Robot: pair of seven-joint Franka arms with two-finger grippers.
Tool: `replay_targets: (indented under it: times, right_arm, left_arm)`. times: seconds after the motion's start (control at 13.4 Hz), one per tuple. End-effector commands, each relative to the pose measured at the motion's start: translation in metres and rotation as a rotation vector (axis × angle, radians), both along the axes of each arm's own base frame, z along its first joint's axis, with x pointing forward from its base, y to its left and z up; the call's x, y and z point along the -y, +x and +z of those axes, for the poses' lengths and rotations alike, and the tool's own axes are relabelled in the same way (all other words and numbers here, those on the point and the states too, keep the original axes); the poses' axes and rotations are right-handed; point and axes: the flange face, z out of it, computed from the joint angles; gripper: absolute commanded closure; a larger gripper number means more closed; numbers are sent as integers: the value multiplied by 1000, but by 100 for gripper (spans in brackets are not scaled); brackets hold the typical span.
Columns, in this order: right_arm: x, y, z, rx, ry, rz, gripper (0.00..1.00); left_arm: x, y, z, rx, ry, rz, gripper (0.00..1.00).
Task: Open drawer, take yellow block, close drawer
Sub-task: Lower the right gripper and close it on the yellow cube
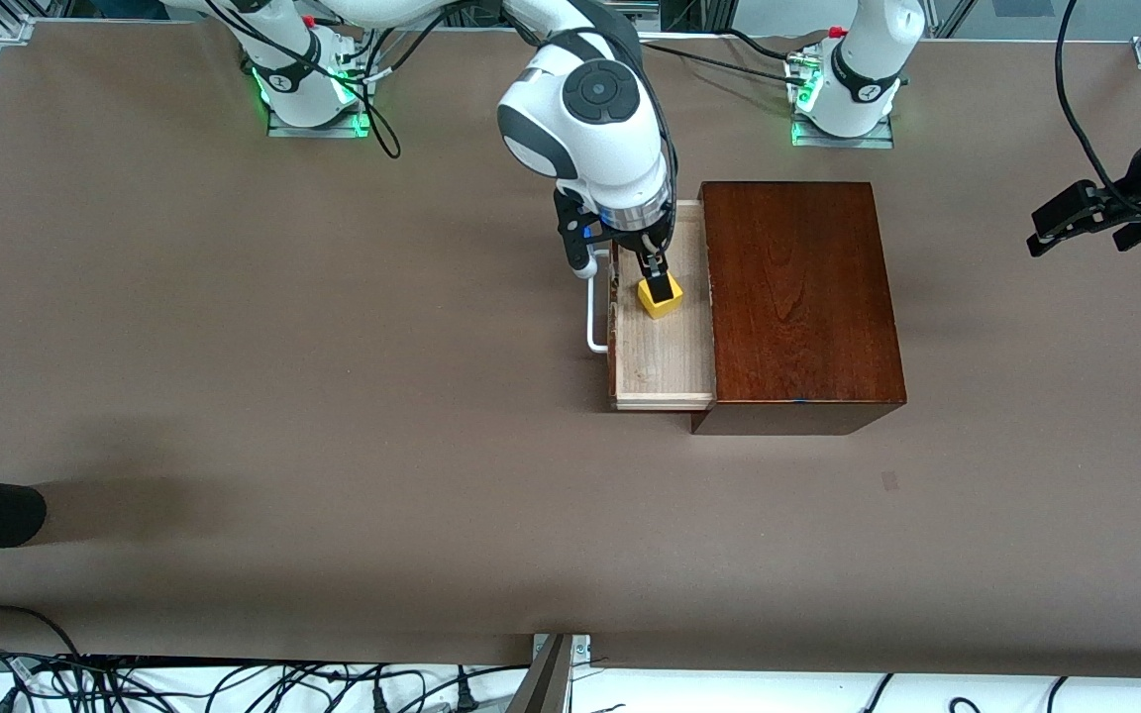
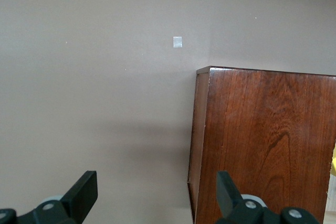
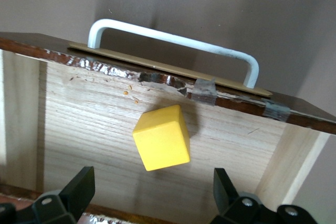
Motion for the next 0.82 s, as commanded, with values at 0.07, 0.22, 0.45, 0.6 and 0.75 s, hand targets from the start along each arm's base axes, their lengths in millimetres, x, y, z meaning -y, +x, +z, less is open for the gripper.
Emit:
replay_targets:
  times: [0.07, 0.22, 0.45, 0.6, 0.75]
  right_arm:
    - [-10, 0, -11, 5, 8, -13, 0]
    - [-11, 0, -21, 0, 3, -12, 0]
    - [-13, -3, -31, 1, 8, -9, 0]
    - [-13, -2, -38, 4, 7, -7, 0]
    - [-16, -6, -46, 6, 4, 1, 0]
  left_arm:
    - [-2, 0, 4, -9, -15, -12, 0]
    - [-2, 1, 2, -12, -15, -14, 0]
    - [-6, 1, 3, -11, -15, -6, 0]
    - [-6, 1, 2, -12, -15, -6, 0]
    - [-6, 1, 2, -12, -15, -6, 0]
